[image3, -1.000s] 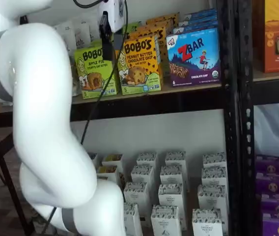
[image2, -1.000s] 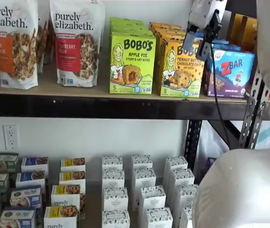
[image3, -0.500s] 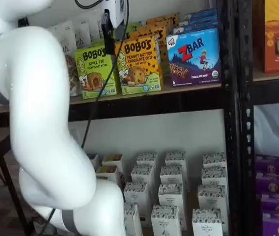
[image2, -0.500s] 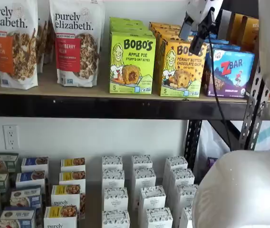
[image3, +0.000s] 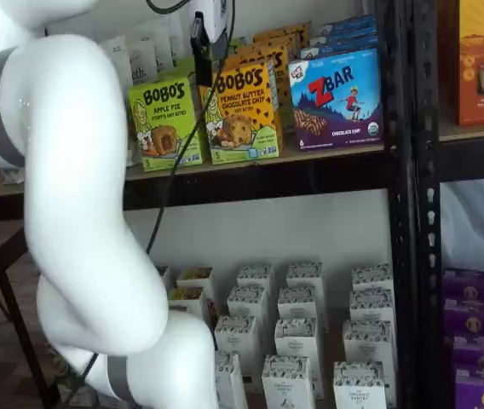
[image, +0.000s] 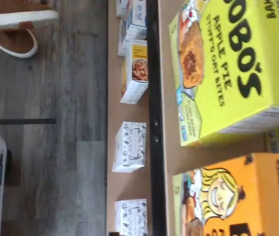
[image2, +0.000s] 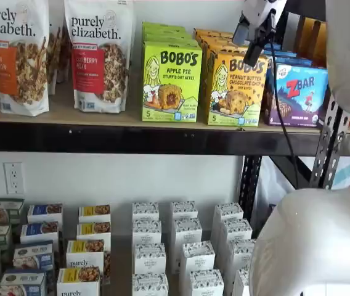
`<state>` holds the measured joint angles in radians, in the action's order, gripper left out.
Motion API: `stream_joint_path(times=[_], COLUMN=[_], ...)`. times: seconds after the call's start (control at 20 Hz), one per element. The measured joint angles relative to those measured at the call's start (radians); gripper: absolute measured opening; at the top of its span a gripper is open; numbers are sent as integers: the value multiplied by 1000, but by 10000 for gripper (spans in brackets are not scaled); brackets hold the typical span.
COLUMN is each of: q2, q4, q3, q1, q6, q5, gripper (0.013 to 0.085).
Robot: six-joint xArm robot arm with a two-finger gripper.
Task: Pick up the orange box on the top shelf, the fifth box from the left
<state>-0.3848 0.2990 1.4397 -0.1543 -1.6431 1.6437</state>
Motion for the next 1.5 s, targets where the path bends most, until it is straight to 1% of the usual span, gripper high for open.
stream_joint_path(times=[0.25, 0.6, 0.8, 1.0, 1.2, 1.5], q2=[31, 52, 59, 63, 73, 94], q4=[7, -15, -37, -44, -55, -85], q3=[17, -3, -25, -43, -40, -16], q1=[-10, -9, -2, 2, 10, 30], q6=[-14, -30, -36, -38, -34, -17], q5=[-41, -107, -139, -166, -162, -118], gripper=[850, 850, 850, 850, 850, 850])
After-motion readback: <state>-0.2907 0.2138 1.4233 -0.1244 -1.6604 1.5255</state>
